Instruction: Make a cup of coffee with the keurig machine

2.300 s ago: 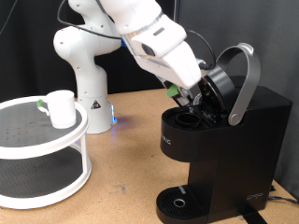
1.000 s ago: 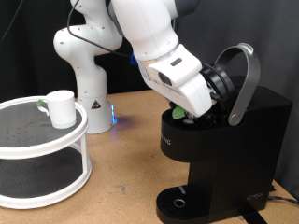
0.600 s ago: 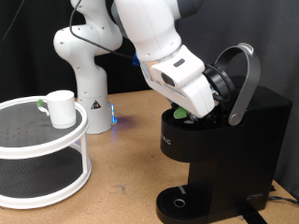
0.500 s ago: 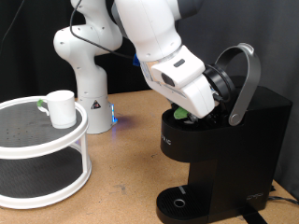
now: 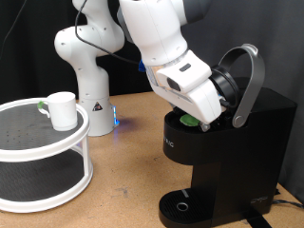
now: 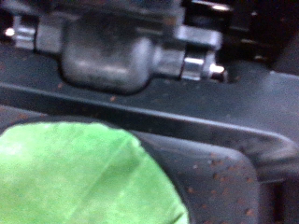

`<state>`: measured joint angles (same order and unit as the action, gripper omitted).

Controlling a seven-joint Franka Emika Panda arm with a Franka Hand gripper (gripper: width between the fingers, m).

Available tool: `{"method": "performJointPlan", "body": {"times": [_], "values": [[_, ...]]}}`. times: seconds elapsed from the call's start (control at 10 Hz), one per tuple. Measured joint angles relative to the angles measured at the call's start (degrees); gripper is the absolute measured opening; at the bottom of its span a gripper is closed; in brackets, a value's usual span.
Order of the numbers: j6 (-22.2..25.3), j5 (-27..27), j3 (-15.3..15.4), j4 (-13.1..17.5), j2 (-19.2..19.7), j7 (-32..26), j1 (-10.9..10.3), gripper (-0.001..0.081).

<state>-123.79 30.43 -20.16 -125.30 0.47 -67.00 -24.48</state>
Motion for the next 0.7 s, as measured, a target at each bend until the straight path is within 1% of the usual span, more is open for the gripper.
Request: {"method": "performJointPlan", "body": {"times": [0.1,0.3,0.4,0.6,0.7], "values": [[-0.88,1.68,0.02,-0.04,-0.03,-1.4,0.0,0.0791],[-0.93,5.56,-0.17,-0.02,-0.83,-5.05,0.06,0.0805],[0.13,6.38,-0.36,0.04,-1.67,-5.83,0.26,0.0805],[3.33,6.42,-1.0,0.04,-3.83,-6.05,0.86,0.0805],[4.2,6.25,-1.29,-0.04,-4.84,-6.05,1.2,0.0805]]}}
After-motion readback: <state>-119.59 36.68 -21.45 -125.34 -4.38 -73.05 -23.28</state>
